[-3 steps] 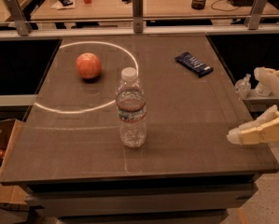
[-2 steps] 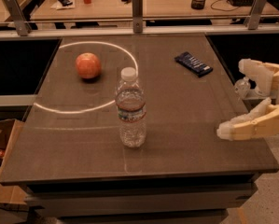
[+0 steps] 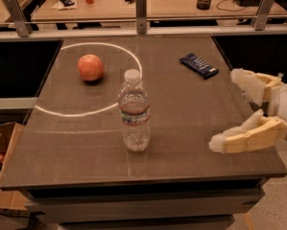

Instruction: Knock water bottle over

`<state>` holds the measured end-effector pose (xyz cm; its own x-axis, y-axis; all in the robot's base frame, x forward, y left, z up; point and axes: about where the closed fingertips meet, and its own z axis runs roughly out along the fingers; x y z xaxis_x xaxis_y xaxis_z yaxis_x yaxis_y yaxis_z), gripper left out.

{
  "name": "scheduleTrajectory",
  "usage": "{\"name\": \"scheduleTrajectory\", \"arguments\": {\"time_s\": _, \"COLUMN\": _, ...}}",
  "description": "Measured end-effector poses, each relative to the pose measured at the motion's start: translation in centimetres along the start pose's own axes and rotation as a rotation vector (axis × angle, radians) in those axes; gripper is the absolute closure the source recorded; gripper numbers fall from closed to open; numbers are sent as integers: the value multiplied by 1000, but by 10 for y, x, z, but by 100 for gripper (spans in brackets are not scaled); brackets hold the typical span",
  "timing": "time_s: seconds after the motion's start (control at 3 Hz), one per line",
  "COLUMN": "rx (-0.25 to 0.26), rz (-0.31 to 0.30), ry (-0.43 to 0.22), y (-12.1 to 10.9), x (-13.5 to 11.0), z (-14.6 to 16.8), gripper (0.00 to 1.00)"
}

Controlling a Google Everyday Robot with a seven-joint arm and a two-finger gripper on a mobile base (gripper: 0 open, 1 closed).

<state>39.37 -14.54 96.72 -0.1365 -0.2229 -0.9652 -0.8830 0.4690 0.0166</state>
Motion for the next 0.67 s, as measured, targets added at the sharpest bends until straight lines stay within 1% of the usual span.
{"name": "scheduleTrajectory", "arguments": {"time_s": 0.33, "rx": -69, "rz": -4, "ry": -40, "y": 30, "x": 9, "z": 31, "gripper": 0}}
{"name": "scheduleTrajectory", "arguments": {"time_s": 0.67, "rx": -93, "rz": -43, "ry": -74, "y": 48, "x": 21, "z": 59, "gripper": 0}}
